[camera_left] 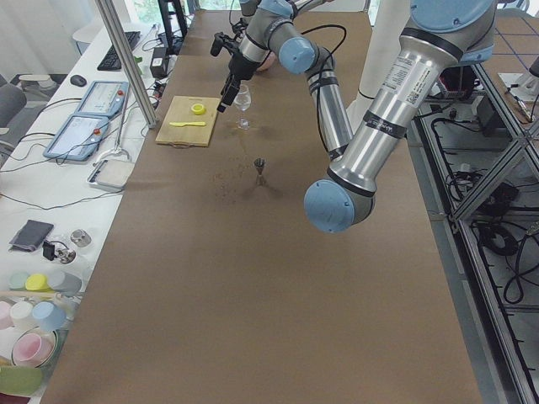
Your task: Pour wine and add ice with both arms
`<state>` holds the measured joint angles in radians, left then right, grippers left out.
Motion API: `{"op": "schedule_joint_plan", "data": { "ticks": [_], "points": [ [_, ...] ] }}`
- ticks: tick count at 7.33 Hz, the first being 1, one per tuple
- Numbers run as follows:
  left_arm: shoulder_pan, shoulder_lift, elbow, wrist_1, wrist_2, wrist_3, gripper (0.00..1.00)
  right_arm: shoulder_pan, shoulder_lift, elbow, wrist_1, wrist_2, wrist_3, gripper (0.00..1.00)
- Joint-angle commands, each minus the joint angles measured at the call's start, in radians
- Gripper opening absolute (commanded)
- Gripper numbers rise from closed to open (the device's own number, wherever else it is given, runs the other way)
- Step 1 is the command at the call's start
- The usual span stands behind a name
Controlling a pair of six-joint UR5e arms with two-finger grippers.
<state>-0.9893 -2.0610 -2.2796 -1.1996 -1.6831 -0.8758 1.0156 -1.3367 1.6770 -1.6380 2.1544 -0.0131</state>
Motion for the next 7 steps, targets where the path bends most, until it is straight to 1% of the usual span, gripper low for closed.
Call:
{"op": "schedule_joint_plan", "data": {
  "ticks": [1,2,3,5,6,7],
  "points": [
    [-0.002,-0.001,-0.003,0.0,-0.013,-0.005,0.98,-0.002,-0.012,0.009,0.0,-0.004,0.01,0.0],
    [-0.014,-0.001,-0.003,0.0,-0.024,-0.005,0.98,-0.003,0.004,0.007,0.0,-0.001,0.012,0.0],
    [-0.02,-0.001,-0.004,0.0,-0.033,-0.005,0.98,0.004,0.011,0.029,-0.011,0.01,0.012,0.0],
    [-0.022,0.005,-0.005,0.0,-0.033,-0.005,0.98,0.058,0.033,0.056,-0.014,0.062,0.012,0.0],
    [-0.028,0.005,-0.006,0.0,-0.035,-0.005,0.98,0.084,0.034,0.102,-0.014,0.096,0.025,0.0],
    [-0.037,0.005,-0.006,0.0,-0.05,0.001,0.98,0.113,0.036,0.153,-0.002,0.14,0.13,0.0]
  ]
}}
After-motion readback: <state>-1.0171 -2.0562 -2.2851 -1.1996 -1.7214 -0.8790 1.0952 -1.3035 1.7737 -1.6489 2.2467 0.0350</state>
